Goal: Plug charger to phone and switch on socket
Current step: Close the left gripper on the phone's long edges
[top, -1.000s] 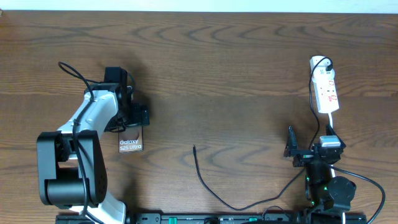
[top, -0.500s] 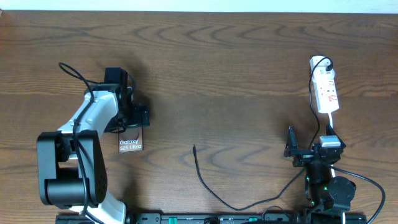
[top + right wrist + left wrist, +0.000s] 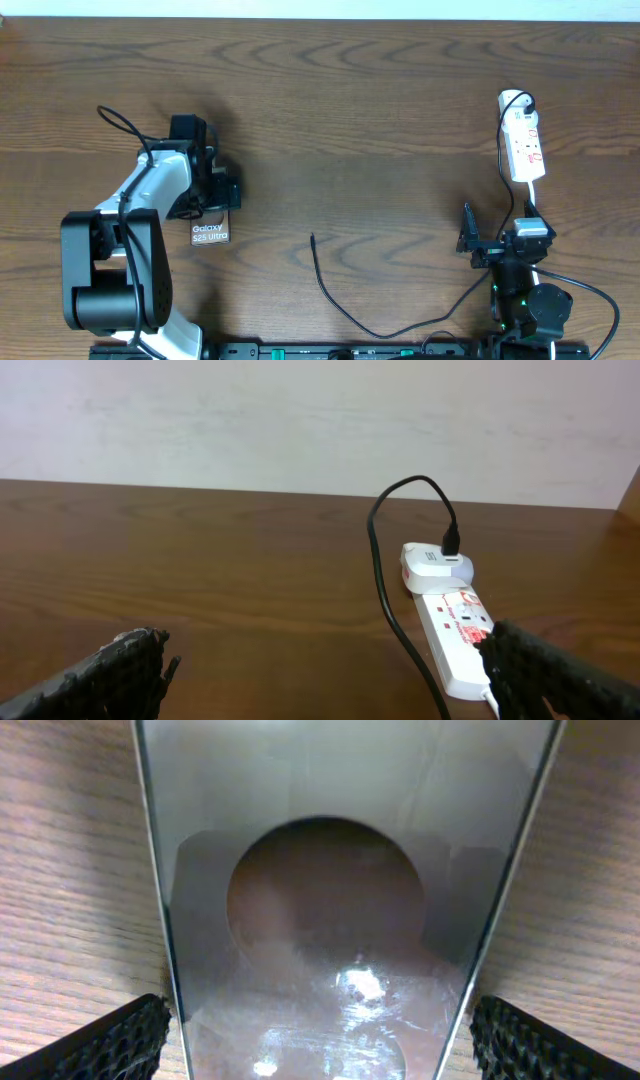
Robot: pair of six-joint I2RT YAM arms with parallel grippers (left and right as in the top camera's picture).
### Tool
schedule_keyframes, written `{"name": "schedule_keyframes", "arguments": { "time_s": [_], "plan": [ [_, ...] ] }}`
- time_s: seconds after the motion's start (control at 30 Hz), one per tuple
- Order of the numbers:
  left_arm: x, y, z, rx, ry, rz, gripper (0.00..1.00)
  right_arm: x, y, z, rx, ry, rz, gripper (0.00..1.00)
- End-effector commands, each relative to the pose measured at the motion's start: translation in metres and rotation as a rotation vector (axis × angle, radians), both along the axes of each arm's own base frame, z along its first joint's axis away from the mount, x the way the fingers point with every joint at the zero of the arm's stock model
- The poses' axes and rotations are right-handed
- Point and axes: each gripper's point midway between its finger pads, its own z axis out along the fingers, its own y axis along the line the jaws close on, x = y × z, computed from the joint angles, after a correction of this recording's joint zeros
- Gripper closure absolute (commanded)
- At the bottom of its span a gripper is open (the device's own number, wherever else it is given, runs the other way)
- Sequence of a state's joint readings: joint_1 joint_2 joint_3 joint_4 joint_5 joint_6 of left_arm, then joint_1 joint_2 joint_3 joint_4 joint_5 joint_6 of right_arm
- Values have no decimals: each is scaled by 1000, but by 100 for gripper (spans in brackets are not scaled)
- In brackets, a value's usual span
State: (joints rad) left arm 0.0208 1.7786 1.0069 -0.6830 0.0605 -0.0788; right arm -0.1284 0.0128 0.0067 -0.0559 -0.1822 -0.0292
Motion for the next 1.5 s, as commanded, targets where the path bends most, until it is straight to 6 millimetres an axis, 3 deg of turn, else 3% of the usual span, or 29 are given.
{"name": "schedule_keyframes", "arguments": {
  "time_s": [0.0,0.87,1.47],
  "plan": [
    [-10,3,-11,16,33,3,4,0,0,-2,14,8,-2,1],
    [-12,3,-14,16,32,0,4,0,0,-2,14,7,-2,1],
    [-12,3,-14,17,32,-12,10,0,0,-2,14,7,-2,1]
  ]
}}
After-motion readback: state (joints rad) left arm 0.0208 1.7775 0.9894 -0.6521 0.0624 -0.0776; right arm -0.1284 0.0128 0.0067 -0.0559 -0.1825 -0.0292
